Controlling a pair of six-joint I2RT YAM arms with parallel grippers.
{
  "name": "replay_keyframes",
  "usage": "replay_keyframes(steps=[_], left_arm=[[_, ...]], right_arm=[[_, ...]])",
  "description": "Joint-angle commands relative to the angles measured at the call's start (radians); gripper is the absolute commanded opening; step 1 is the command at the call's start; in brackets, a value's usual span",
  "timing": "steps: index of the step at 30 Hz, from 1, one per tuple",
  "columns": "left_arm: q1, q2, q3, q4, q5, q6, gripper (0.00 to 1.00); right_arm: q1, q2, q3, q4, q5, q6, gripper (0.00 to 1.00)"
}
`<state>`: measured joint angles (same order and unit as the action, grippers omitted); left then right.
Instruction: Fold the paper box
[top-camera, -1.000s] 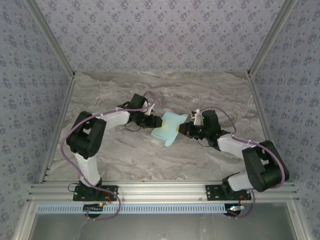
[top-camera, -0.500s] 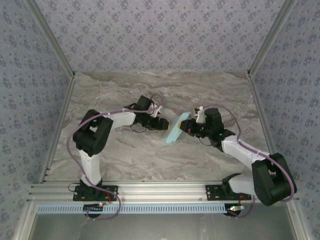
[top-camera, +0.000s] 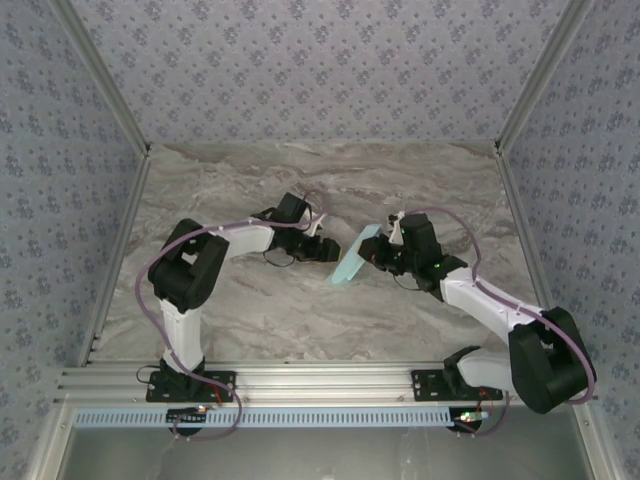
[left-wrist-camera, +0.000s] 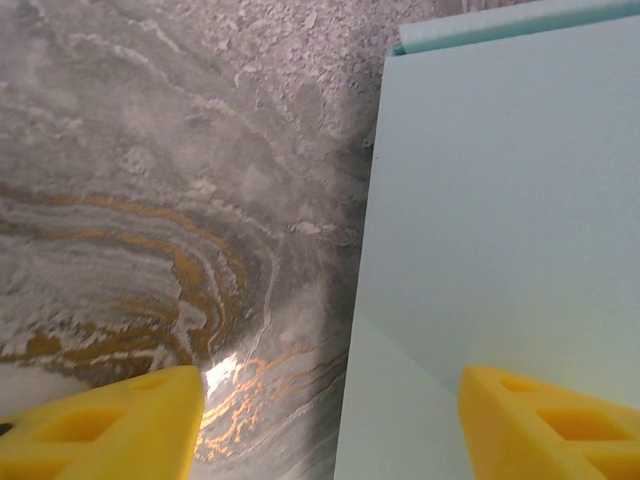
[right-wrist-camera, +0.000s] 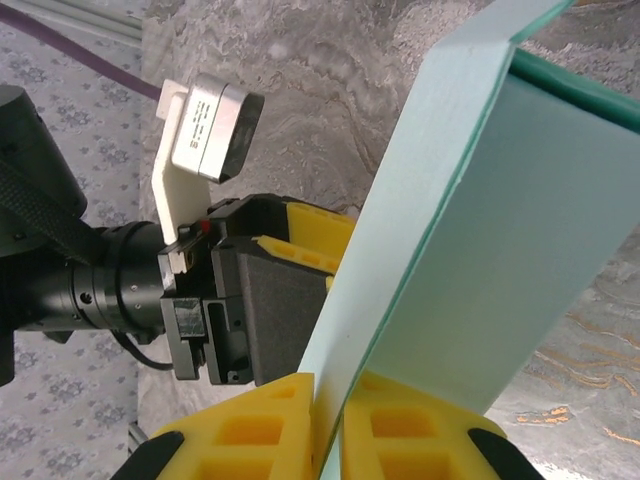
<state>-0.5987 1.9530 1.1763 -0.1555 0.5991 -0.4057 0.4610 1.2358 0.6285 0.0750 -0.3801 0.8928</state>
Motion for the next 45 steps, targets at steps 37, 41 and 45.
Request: replay_keyframes(steps=[37, 41, 45], left_arm=[[-0.312, -0.423, -0.379, 0.386, -0.533, 0.258, 0.85], [-0.317, -0.398, -0.379, 0.421, -0.561, 0.261, 0.81], [-0.317, -0.372, -0.364, 0.428, -0.558, 0.27, 0.73]], right_arm=[[0.094, 0.145, 0.143, -0.109, 0.178, -0.037, 0.13], [0.094, 0.145, 0.142, -0.107, 0.176, -0.039, 0.13], [0.093, 0.142, 0.137, -0.106, 0.175, -0.035, 0.12]])
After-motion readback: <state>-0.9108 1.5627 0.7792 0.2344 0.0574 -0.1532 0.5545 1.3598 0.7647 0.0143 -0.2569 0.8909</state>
